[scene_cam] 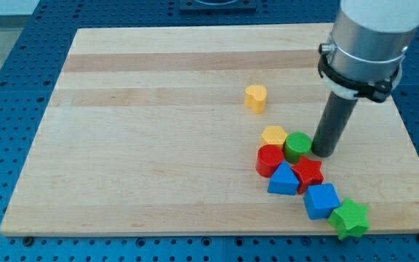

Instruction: Slide the green circle and yellow hexagon to the up

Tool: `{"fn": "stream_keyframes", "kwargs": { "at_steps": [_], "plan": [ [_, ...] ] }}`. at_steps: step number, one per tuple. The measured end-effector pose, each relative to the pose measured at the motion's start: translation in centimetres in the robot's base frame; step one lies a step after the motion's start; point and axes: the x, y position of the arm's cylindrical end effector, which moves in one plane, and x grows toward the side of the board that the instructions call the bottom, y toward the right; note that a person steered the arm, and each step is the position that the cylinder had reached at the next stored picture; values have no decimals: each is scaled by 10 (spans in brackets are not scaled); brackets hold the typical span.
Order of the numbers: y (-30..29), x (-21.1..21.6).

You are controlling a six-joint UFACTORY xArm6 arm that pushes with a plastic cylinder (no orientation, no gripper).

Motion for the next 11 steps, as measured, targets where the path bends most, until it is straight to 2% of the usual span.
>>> {"fn": "stream_keyframes", "kwargs": {
  "at_steps": [3,6,7,9,11],
  "plan": [
    [0,3],
    [0,26],
    [-16,8],
    [-65,-63],
    [-65,-67]
  ]
}}
